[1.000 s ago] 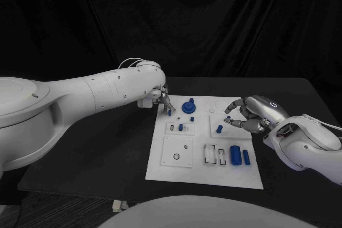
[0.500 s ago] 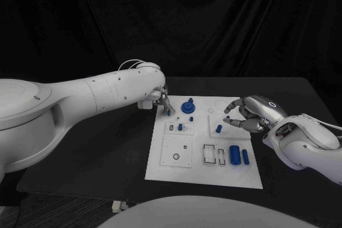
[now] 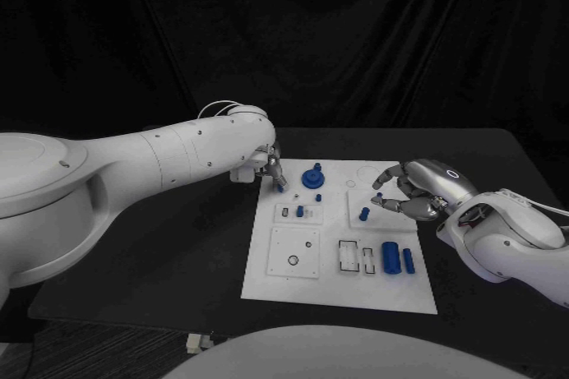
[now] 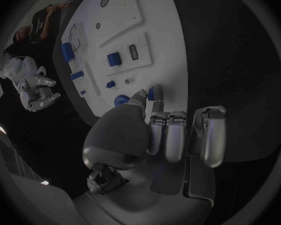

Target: Assemble the parts on the task board

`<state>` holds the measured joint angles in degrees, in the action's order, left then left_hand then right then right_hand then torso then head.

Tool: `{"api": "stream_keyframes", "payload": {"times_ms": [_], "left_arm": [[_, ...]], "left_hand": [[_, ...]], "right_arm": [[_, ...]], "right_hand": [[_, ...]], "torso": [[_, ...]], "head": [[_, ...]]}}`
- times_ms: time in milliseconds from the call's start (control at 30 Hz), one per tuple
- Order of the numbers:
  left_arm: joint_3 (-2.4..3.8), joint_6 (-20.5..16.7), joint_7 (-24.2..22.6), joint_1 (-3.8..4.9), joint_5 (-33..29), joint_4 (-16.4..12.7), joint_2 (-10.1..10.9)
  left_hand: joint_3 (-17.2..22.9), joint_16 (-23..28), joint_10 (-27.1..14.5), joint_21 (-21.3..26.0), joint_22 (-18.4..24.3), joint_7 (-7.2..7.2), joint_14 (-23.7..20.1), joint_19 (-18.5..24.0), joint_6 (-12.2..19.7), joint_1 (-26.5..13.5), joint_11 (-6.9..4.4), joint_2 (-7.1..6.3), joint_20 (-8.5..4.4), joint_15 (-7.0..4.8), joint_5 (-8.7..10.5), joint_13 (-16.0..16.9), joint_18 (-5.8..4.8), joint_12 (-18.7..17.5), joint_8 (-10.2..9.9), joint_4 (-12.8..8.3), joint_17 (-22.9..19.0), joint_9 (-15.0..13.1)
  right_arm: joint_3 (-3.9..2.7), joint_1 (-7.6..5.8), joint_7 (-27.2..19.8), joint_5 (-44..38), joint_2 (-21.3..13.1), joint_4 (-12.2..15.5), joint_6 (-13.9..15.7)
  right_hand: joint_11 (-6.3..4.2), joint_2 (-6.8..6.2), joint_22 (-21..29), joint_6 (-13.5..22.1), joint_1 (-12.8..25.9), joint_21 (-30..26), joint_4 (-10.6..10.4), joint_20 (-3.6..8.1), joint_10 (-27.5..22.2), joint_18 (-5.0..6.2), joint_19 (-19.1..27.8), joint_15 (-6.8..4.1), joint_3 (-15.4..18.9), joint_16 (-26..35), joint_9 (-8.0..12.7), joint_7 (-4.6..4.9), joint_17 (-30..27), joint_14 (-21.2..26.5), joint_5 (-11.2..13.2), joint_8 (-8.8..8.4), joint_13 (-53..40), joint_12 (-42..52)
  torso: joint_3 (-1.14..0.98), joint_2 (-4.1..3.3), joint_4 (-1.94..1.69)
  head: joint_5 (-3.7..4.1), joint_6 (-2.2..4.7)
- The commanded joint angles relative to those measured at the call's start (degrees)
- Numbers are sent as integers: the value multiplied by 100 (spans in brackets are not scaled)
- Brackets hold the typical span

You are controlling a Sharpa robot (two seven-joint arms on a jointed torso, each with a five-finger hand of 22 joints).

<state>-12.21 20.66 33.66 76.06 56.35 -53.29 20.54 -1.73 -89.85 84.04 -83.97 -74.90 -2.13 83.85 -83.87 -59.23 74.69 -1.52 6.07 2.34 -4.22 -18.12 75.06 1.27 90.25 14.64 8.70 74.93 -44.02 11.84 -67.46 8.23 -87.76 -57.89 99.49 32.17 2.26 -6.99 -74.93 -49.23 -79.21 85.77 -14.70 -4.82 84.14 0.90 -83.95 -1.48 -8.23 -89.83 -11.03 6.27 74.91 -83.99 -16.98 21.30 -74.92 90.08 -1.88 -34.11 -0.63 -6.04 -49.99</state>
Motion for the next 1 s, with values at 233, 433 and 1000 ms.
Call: {"api": "stream_keyframes", "payload": {"times_ms": [233, 433, 1000], "left_arm": [[6, -124, -212, -14, -6, 4, -13], [6, -149, -240, -15, -6, 1, -15], [8, -694, 293, 145, -7, -1075, 525]], "left_hand": [[490, -15, 596, 3, -1318, 22, 615, -265, 50, 78, -54, -121, -54, -50, -442, 1494, 19, -25, 38, -125, 1507, -94], [951, -15, 596, -11, -1322, 29, 615, -275, 14, -41, -68, -319, -62, -56, -776, 1494, 16, -25, 90, -188, 1507, -177], [1998, -15, 596, -4, -1320, 52, 615, -289, -80, -556, -94, -704, -96, -97, -788, 1494, 16, -25, 143, -273, 1507, -325]], "right_arm": [[-3, 31, 72, -13, -4, -4, -64], [-3, 45, 76, -13, 1, -12, -85], [-3, 78, 84, -4, -18, -44, -120]], "right_hand": [[-42, 23, -1327, -32, 49, -43, -32, 41, 586, 44, -343, -43, -11, -17, -7, 15, 1509, -601, 9, 19, -1508, -8], [-42, 34, -1327, -33, 48, -44, -37, 42, 586, 44, -343, -44, -16, -17, -7, 15, 1509, -601, 4, 18, -1508, -8], [-42, 34, -1327, -33, 48, -44, -37, 42, 586, 44, -343, -44, -16, -17, -7, 15, 1509, -601, 4, 18, -1508, -8]], "torso": [[0, -4, -1], [0, -3, -1], [0, 4, -2]], "head": [[18, -1], [3, -1], [-16, -1]]}}
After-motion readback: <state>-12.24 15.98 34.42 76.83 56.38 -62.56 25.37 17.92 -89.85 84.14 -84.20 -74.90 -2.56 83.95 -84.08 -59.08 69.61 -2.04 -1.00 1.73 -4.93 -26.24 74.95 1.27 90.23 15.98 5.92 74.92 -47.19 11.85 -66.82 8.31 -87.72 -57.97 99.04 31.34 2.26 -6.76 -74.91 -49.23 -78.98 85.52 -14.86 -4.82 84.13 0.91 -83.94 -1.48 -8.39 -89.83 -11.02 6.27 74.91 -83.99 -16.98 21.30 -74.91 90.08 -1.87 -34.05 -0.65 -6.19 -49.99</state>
